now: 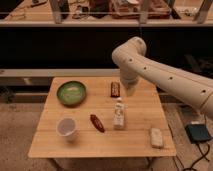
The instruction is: Move the arm in a circular motion
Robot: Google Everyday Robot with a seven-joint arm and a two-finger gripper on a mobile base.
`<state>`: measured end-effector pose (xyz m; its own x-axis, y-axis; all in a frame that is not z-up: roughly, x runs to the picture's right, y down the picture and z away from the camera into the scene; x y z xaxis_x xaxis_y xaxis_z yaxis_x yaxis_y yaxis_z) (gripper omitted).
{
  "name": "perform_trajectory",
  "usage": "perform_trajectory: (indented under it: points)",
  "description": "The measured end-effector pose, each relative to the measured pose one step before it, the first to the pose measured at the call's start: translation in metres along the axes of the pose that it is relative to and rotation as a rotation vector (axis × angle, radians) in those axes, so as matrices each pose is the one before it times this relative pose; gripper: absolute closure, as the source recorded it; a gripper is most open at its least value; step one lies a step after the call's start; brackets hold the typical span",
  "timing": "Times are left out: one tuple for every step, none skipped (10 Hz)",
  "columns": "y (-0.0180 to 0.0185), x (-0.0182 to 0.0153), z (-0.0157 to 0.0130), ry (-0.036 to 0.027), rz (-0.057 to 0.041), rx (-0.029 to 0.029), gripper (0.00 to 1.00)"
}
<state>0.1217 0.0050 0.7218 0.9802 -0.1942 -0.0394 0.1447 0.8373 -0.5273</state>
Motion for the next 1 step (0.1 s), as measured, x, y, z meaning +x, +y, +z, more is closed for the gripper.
perform_trajectory:
  points:
    - [0.00371, -0.00510, -0.00147, 0.00727, 0.00409, -0.00078, 0.59]
